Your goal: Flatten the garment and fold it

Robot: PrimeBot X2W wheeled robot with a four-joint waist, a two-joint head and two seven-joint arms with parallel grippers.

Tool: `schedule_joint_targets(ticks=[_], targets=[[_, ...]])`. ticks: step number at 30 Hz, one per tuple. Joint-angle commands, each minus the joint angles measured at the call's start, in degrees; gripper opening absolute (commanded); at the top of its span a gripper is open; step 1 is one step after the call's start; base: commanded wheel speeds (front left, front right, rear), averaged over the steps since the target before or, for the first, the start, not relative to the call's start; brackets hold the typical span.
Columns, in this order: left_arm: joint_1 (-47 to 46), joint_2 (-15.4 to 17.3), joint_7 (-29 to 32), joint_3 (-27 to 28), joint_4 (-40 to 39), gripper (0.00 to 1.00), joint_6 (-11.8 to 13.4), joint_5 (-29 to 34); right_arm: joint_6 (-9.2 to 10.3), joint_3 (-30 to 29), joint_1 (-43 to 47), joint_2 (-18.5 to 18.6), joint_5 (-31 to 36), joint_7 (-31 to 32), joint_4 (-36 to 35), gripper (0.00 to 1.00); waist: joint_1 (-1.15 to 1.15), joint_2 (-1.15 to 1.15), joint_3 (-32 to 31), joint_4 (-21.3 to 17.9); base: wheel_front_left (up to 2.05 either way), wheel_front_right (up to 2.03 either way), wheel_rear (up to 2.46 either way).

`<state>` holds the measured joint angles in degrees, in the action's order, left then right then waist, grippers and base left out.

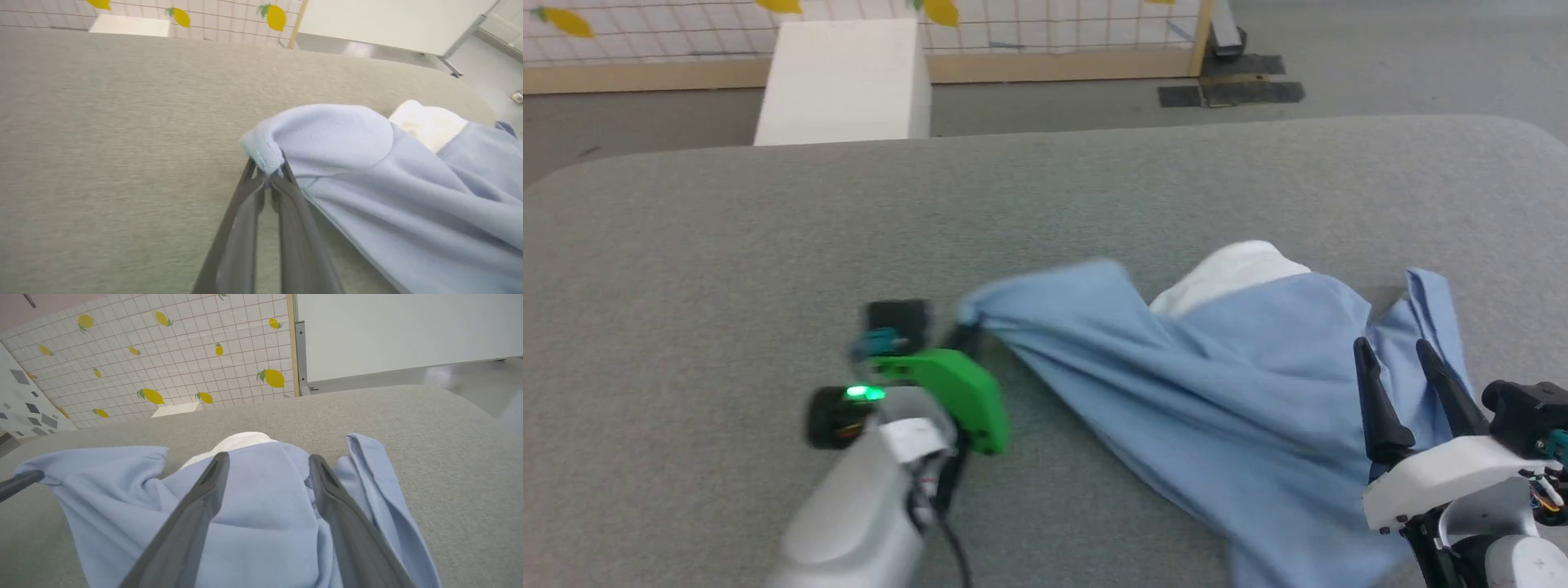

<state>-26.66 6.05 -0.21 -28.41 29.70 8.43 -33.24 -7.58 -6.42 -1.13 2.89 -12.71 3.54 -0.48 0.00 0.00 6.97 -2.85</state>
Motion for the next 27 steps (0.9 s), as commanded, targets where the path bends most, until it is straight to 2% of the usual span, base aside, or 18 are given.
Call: schedule_joint_targets(ticks=[1, 4, 7, 11, 15, 16, 17, 18, 22, 27], targets=[[1.4, 2.0, -2.1, 2.0, -0.5, 0.00, 1.2, -0.7, 0.09, 0.0, -0.8, 0.0, -0.1, 0.1, -0.3, 1.00, 0.00, 0.00, -1.1, 2.3, 0.00, 0.00, 0.00], [4.7, 5.2, -5.9, 6.8, -2.6, 0.00, 3.8, -2.2, 0.09, -0.2, -0.5, 0.0, -0.1, 0.5, -0.5, 1.00, 0.00, 0.00, -1.7, 4.2, 0.00, 0.00, 0.00], [9.9, 8.2, -6.2, 10.3, -4.7, 0.00, 6.1, -3.9, 0.09, -0.3, 0.0, 0.0, -0.1, 0.9, -0.6, 1.00, 0.00, 0.00, -2.2, 6.0, 0.00, 0.00, 0.00], [16.9, 10.7, -4.1, 11.9, -7.4, 0.00, 8.0, -5.5, 0.09, -0.4, 0.5, 0.0, -0.1, 1.6, -0.6, 1.00, 0.00, 0.00, -2.4, 8.3, 0.00, 0.00, 0.00], [22.3, 10.8, 0.4, 10.9, -8.6, 0.00, 8.4, -7.3, 0.09, -0.7, 0.8, 0.0, 0.1, 2.7, -0.3, 1.00, 0.00, 0.00, -2.7, 10.1, 0.00, 0.00, 0.00], [23.2, 10.6, 1.5, 10.4, -8.8, 0.19, 8.2, -7.8, 0.09, -1.0, 0.8, 0.0, 0.1, 2.9, -0.2, 1.00, 0.00, 0.00, -2.7, 10.5, 0.00, 0.00, 0.00], [23.9, 10.4, 2.5, 9.8, -9.3, 0.82, 7.6, -8.2, 0.09, -1.4, 0.8, 0.0, 0.2, 3.1, -0.1, 1.00, 0.00, 0.00, -2.8, 10.9, 0.00, 0.00, 0.00], [24.3, 10.1, 2.4, 9.9, -9.8, 1.00, 7.6, -8.6, 0.09, -1.7, 0.8, 0.0, 0.3, 3.3, 0.0, 1.00, 0.00, 0.00, -2.9, 11.3, 0.00, 0.00, 0.00], [25.4, 9.1, 0.4, 9.7, -11.9, 1.00, 6.8, -8.9, 0.09, -2.8, 0.6, 0.0, 1.3, 4.2, 0.5, 1.00, 0.00, 0.00, -3.1, 12.4, 0.00, 0.00, 0.00], [24.2, 8.9, -10.7, 10.7, -15.0, 1.00, 5.7, -5.2, 0.09, -5.4, -2.7, 0.0, 3.9, 4.3, 2.2, 1.00, 0.00, 0.00, -2.7, 13.1, 0.00, 0.00, 0.00]])
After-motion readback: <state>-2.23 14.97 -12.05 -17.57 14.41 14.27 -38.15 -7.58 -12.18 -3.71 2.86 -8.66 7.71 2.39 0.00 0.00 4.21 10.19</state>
